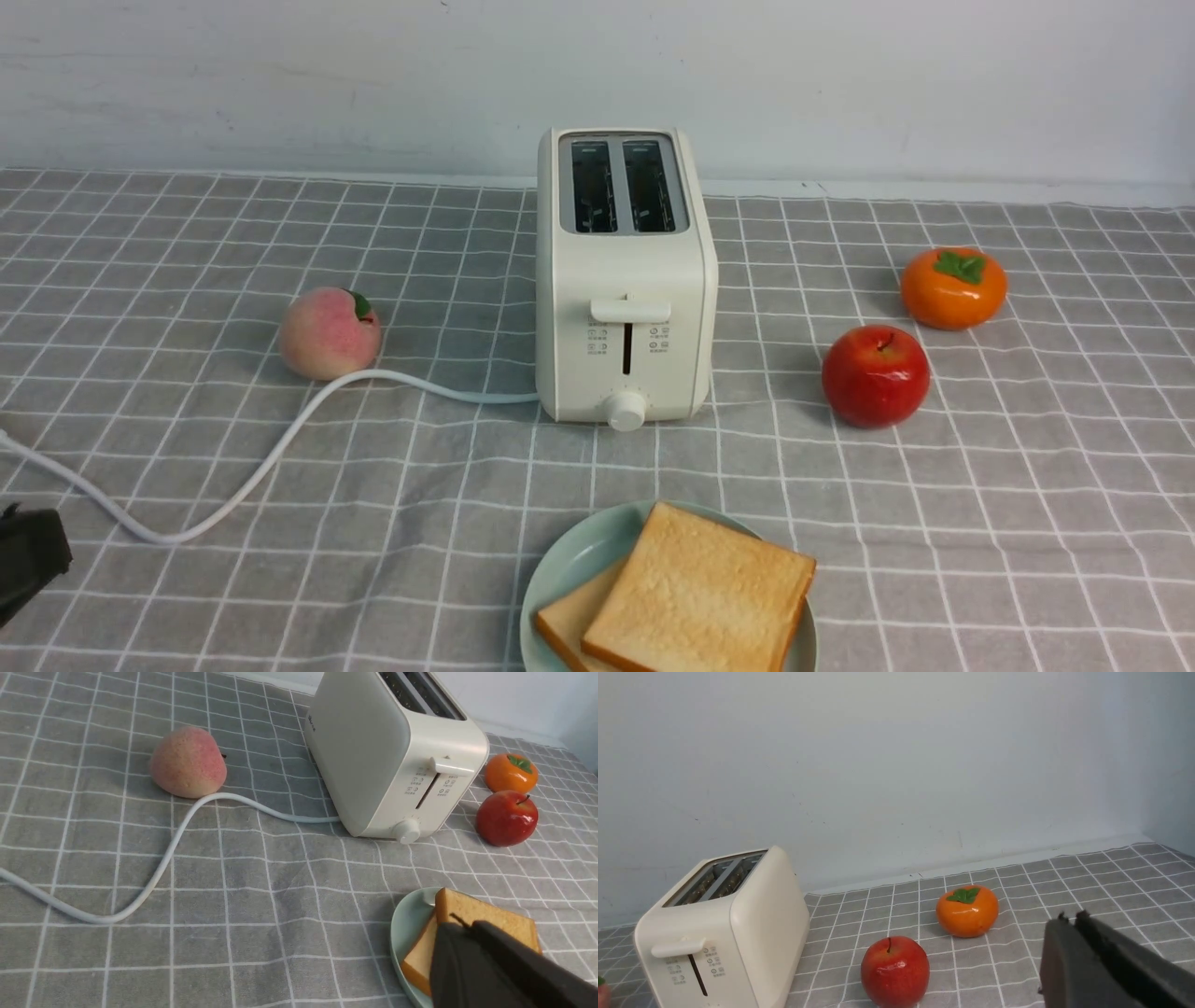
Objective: Take toasted bread from bread machine on grey coffee table place on plate.
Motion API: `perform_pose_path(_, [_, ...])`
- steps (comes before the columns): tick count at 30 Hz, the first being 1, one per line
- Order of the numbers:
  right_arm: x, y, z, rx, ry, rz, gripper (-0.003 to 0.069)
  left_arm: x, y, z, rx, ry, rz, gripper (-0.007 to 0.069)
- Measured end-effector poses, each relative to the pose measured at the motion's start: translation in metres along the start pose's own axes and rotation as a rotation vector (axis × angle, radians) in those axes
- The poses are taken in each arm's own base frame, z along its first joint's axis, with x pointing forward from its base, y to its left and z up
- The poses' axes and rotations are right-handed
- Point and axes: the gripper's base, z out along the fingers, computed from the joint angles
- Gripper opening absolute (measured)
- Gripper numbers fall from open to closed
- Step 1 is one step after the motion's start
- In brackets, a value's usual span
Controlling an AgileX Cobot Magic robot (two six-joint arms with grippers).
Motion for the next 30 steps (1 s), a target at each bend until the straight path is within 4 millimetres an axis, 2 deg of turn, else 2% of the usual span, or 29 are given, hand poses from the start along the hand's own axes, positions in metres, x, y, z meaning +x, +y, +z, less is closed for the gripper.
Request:
perform_pose_path(1, [0.000,0.000,0.000,0.000,0.000,0.000,0.0018,0.000,0.000,0.000,-0.001,-0.004,0.001,0.0007])
perform_pose_path(7, [0.000,0.000,0.000,0.000,0.000,0.000,0.0026,0.057,0.036,0.008,-0.126,-0.160,-0.025,0.0016])
perform_pose_path(10, [0.000,0.000,0.000,0.000,0.000,0.000,0.0030,0.087,0.053,0.016,-0.188,-0.192,-0.056,0.0018])
perform_pose_path(11, [0.000,0.000,0.000,0.000,0.000,0.000,0.0030,0.089,0.054,0.017,-0.191,-0.195,-0.058,0.0018])
perform_pose_path(13, [0.000,0.000,0.000,0.000,0.000,0.000,0.0034,0.109,0.064,0.021,-0.237,-0.185,-0.082,0.0019])
perform_pose_path(18, [0.000,0.000,0.000,0.000,0.000,0.000,0.0035,0.119,0.068,0.023,-0.271,-0.118,-0.095,0.0020])
perform_pose_path(30, [0.000,0.000,0.000,0.000,0.000,0.000,0.0038,0.119,0.068,0.023,-0.272,-0.115,-0.096,0.0020])
